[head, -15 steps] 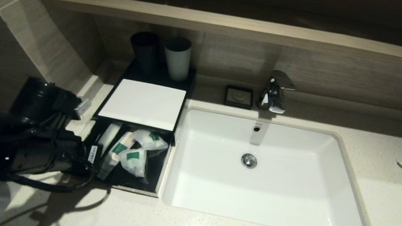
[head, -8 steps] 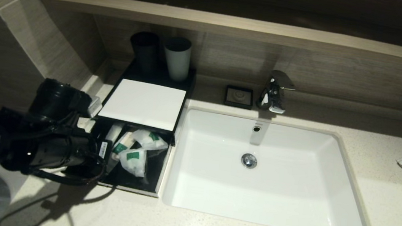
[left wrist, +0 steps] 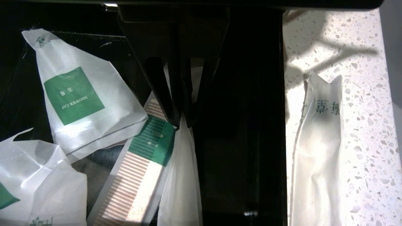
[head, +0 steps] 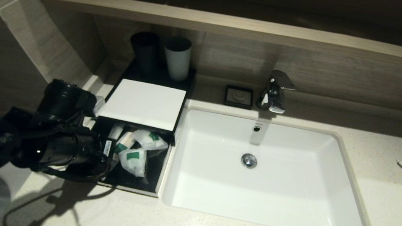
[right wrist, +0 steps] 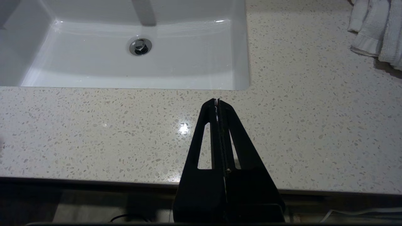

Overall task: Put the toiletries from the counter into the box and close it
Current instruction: Place the bathroom toiletry into the drawer

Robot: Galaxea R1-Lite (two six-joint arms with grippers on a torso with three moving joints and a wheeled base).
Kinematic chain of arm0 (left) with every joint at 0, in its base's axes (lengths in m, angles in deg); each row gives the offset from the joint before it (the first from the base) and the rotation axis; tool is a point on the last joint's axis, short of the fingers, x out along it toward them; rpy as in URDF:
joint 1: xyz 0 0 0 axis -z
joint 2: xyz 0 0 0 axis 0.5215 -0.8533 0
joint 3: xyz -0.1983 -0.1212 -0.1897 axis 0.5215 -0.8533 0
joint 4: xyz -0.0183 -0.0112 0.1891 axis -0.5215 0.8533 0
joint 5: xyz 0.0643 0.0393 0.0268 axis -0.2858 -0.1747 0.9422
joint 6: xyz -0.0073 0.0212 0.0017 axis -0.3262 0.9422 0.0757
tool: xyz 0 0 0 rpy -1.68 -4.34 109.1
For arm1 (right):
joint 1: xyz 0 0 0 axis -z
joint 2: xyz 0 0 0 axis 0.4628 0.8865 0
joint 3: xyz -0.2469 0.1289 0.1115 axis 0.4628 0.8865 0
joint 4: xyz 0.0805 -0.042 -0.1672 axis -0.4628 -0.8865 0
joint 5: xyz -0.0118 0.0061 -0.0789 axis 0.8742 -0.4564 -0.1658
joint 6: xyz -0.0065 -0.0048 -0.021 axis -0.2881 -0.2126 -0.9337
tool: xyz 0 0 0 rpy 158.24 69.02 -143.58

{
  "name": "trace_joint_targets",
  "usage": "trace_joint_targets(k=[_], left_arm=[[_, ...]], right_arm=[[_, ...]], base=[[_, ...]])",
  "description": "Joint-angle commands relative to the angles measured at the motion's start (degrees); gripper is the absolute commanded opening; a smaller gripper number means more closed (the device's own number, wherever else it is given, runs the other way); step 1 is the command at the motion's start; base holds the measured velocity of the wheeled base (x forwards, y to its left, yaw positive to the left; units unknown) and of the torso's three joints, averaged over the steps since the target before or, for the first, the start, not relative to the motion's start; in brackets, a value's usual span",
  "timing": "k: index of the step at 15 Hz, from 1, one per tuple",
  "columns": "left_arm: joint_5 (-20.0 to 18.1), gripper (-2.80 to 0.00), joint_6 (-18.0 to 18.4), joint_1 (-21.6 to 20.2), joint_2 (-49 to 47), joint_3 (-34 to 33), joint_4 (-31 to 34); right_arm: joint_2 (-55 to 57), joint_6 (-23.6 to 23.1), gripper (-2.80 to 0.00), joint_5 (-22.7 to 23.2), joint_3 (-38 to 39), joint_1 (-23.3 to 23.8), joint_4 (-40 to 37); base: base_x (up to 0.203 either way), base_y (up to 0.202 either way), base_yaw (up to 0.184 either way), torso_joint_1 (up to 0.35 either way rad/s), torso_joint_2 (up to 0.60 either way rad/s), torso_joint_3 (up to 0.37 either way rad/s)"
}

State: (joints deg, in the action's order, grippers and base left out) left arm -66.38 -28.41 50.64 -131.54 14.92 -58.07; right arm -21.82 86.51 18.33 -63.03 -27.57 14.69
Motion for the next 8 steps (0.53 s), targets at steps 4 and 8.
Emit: trace_joint_targets(k=[4,8], left_arm=[[0.01,0.00,0.10,-0.23,0.26,-0.01,-0.20],[0.06,0.00,0.36,-0.23,1.74,0.46,0.14]], right_arm=[[0.00,0.03,-2.80,0.00,0.00,0.00,0.00],[0.09,0.03,-2.80,0.00,0.00,0.00,0.00]], base=[[0.000,0.000,0.000,0.000,0.00,0.000],[0.000,0.000,0.000,0.000,0.00,0.000]])
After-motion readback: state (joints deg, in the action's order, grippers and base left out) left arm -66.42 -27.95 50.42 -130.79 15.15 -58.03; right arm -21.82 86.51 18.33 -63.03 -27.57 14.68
